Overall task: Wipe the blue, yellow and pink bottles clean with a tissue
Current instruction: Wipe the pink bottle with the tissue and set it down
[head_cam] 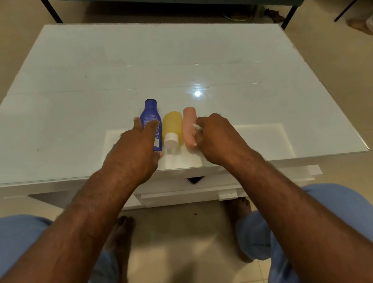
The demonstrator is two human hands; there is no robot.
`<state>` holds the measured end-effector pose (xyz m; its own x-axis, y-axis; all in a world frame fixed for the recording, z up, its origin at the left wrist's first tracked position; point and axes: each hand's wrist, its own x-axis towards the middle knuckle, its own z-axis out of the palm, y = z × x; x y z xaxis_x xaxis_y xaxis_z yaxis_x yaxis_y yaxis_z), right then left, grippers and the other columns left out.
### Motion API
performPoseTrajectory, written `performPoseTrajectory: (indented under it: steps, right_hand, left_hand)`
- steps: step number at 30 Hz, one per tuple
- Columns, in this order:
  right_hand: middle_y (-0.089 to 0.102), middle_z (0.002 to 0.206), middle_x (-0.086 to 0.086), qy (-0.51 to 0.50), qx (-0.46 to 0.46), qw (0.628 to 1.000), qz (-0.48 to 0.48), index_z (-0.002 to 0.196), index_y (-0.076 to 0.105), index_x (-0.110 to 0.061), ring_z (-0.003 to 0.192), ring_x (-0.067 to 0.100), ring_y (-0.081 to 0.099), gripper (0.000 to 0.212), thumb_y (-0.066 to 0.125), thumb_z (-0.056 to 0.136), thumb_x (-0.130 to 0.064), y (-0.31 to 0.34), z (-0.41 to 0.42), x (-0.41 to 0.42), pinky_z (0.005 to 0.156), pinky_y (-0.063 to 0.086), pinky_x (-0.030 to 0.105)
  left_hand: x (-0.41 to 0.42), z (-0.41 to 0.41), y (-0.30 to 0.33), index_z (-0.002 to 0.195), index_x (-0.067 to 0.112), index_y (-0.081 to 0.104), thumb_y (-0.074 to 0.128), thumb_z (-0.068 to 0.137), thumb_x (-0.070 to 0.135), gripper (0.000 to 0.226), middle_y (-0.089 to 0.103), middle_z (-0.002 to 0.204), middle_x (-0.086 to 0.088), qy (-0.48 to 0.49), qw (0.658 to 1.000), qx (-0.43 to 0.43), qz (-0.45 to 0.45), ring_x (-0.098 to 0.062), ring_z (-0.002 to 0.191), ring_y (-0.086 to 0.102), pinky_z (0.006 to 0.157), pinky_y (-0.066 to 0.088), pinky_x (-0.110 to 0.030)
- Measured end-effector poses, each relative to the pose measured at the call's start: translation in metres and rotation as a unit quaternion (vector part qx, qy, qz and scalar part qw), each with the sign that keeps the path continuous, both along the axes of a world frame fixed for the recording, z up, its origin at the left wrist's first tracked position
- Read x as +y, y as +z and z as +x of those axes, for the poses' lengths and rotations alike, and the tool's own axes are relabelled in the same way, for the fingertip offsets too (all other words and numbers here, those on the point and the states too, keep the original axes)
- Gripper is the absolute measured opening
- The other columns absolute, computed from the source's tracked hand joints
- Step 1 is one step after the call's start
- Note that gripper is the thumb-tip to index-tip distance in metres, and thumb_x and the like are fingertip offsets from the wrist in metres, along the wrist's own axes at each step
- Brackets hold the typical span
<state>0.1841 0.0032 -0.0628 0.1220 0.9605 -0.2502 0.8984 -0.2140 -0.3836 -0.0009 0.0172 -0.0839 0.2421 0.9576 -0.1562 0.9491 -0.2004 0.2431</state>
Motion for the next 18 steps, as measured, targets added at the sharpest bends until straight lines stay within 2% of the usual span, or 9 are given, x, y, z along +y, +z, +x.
performPoseTrajectory:
  steps: [3,7,8,11,14,18]
  right_hand:
    - [0.060,0.130,0.016,0.012,-0.014,1.000,-0.004,0.133,0.061,-0.007,0.108,0.029,0.063,0.031,0.061,0.103,-0.016,0.000,0.000,0.000,0.080,0.039,0.029]
    - [0.060,0.123,0.016,0.004,-0.026,0.999,0.023,0.122,0.064,-0.007,0.092,0.028,0.055,0.023,0.055,0.102,-0.012,-0.002,0.006,-0.001,0.070,0.036,0.027]
    - [0.061,0.122,0.015,0.005,-0.037,0.999,0.029,0.122,0.064,-0.007,0.094,0.030,0.056,0.023,0.055,0.101,-0.011,-0.003,0.009,-0.001,0.071,0.036,0.028]
    - [0.061,0.124,0.013,0.012,-0.075,0.996,0.046,0.130,0.064,-0.013,0.115,0.035,0.059,0.030,0.056,0.101,-0.011,-0.004,0.015,-0.004,0.082,0.044,0.034]
    - [0.060,0.127,0.013,0.028,-0.096,0.995,0.010,0.133,0.061,-0.015,0.124,0.036,0.055,0.032,0.057,0.101,-0.017,-0.004,0.017,-0.007,0.095,0.048,0.040]
    - [0.054,0.148,0.012,0.003,-0.036,0.999,-0.040,0.151,0.050,-0.019,0.138,0.034,0.051,0.053,0.060,0.100,-0.032,0.011,0.021,-0.010,0.112,0.042,0.041]
  left_hand:
    - [-0.001,0.002,0.001,0.154,0.023,0.022,0.074,0.089,0.033,0.084,0.028,0.162,-0.011,-0.002,1.000,0.007,-0.009,-0.031,0.127,0.054,0.098,0.051,-0.039]
    - [-0.003,0.004,0.004,0.154,0.020,0.020,0.075,0.087,0.037,0.088,0.025,0.163,-0.012,0.006,1.000,0.008,-0.025,-0.032,0.130,0.052,0.098,0.051,-0.041]
    - [-0.003,0.004,0.005,0.155,0.020,0.018,0.074,0.087,0.039,0.090,0.023,0.164,-0.011,0.007,1.000,0.007,-0.029,-0.032,0.132,0.051,0.099,0.050,-0.041]
    - [-0.004,0.005,0.009,0.157,0.019,0.012,0.072,0.087,0.043,0.096,0.019,0.166,-0.011,0.008,0.999,0.009,-0.040,-0.033,0.136,0.047,0.103,0.048,-0.042]
    - [-0.004,0.005,0.014,0.158,0.018,0.009,0.072,0.088,0.045,0.098,0.015,0.167,-0.010,0.007,0.999,0.008,-0.045,-0.033,0.139,0.044,0.106,0.046,-0.043]
    - [-0.004,0.003,0.023,0.158,0.017,0.006,0.073,0.087,0.046,0.103,0.011,0.168,-0.010,0.008,0.999,-0.003,-0.054,-0.033,0.141,0.040,0.109,0.043,-0.044]
